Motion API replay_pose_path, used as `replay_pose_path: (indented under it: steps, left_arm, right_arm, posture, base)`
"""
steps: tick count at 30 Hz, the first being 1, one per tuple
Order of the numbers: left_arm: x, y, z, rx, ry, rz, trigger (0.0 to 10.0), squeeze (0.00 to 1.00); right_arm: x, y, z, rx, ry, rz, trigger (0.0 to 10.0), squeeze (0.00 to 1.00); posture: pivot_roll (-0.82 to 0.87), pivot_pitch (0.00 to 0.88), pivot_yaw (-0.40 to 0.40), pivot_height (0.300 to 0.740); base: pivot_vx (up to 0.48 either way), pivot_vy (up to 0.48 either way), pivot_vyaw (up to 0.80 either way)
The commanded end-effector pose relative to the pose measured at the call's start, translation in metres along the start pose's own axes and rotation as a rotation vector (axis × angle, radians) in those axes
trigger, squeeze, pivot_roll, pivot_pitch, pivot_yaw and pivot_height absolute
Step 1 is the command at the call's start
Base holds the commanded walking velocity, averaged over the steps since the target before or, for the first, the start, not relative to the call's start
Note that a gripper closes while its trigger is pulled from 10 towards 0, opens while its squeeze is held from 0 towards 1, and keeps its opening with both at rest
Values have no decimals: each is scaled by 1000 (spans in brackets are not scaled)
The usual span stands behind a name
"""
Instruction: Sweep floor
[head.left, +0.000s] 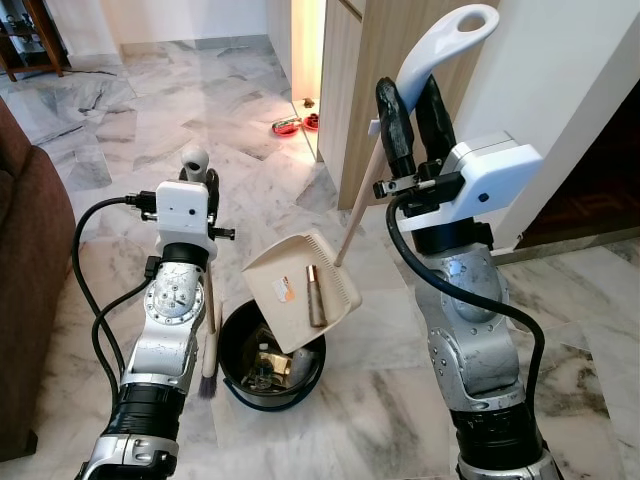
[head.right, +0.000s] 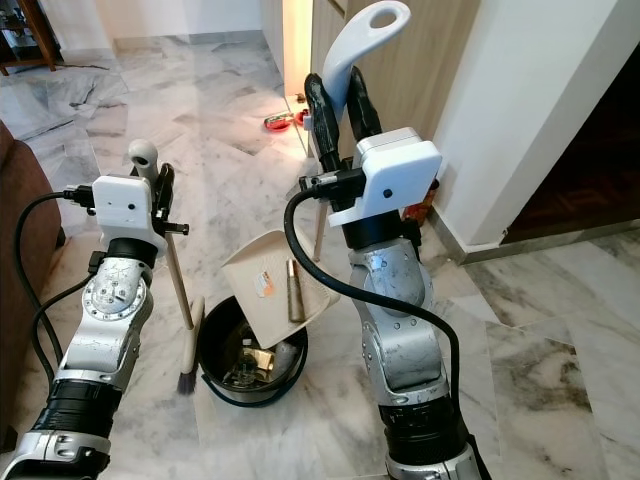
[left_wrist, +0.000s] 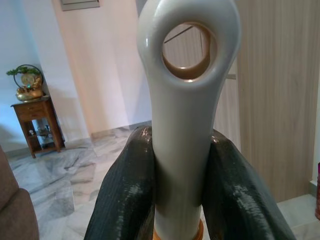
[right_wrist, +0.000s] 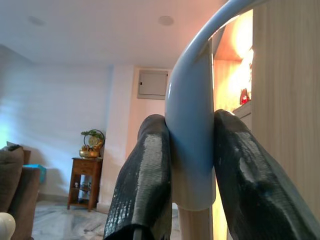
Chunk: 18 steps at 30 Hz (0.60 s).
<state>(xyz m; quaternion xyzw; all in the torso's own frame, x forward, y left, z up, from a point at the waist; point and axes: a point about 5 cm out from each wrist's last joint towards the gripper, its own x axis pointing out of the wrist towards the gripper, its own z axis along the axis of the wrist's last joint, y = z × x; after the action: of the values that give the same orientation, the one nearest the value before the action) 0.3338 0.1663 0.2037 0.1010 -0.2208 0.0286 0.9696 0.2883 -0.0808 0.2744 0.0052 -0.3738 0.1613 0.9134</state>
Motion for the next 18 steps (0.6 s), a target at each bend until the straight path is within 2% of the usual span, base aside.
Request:
replay_pose_path:
  steps: [1,18]
  left_arm:
    - [3,-2,13,0,-70,-7,10000,0]
    - [4,-2,13,-1,-71,-6,10000,0]
  right_arm:
    - [5,4,25,-33,-135,25,10000,0]
    - [6,4,26,-69,-138,38,10000,0]
  posture:
    - [123,78,-44,740]
    - [125,79,-45,740]
  base:
    - [0,0,0]
    - [0,0,0]
